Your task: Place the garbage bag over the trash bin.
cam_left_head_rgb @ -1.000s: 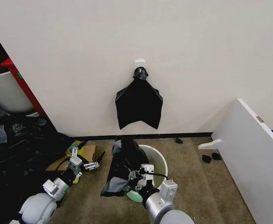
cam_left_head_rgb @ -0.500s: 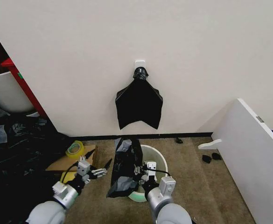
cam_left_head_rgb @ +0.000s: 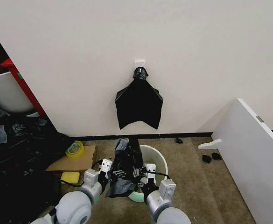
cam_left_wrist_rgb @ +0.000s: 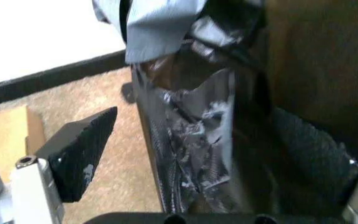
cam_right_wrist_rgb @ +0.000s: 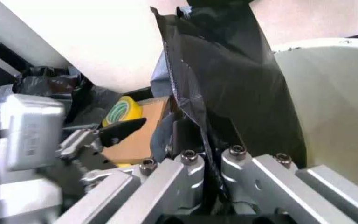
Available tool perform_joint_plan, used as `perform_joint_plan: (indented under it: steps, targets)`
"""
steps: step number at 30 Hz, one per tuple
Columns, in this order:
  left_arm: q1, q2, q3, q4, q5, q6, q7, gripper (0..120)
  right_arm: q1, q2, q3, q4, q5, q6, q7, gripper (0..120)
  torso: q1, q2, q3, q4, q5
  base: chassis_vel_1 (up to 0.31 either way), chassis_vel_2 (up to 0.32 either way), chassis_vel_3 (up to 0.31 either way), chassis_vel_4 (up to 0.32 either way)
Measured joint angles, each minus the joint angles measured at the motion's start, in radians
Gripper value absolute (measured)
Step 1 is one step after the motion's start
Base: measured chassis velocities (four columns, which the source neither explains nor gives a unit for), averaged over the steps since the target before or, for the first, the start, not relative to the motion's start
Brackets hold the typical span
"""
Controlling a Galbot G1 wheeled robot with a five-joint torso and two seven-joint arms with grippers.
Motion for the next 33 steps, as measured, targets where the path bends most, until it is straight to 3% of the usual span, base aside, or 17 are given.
perform_joint_plan:
  steps: [13,17,19,26,31,33]
  targets:
    - [-0.052,-0.114,0.049,0.105,0.036,0.080,-0.094,95,-0.007,0.015,-0.023,-0.008,-0.021,-0.002,-0.003,0,0.000,0.000,0.000,0.0001,0.0000,0.000,0.000,0.000,0.000]
    - [-0.056,-0.140,0.027,0.112,0.021,0.136,-0.095,79,-0.005,0.020,-0.033,-0.018,-0.036,-0.002,-0.004,0,0.000,0.000,0.000,0.0000,0.0001,0.000,0.000,0.000,0.000]
    - [-0.057,-0.143,0.024,0.116,0.019,0.143,-0.095,75,-0.007,0.020,-0.033,-0.019,-0.040,-0.002,-0.005,0,0.000,0.000,0.000,0.0001,0.0000,0.000,0.000,0.000,0.000]
    - [-0.067,-0.143,0.007,0.132,-0.035,0.183,-0.116,46,-0.010,0.019,-0.028,-0.023,-0.069,0.011,-0.013,0,0.000,0.000,0.000,0.0000,-0.0001,0.000,0.000,0.000,0.000]
    - [-0.068,-0.142,-0.008,0.136,-0.064,0.186,-0.124,34,-0.008,0.018,-0.023,-0.026,-0.083,0.019,-0.018,0,0.000,0.000,0.000,0.0000,-0.0003,0.000,0.000,0.000,0.000]
    - [-0.057,-0.141,-0.044,0.133,-0.095,0.183,-0.124,20,-0.001,0.016,-0.022,-0.036,-0.103,0.034,-0.029,0,0.000,0.000,0.000,-0.0003,-0.0004,0.000,0.000,0.000,0.000]
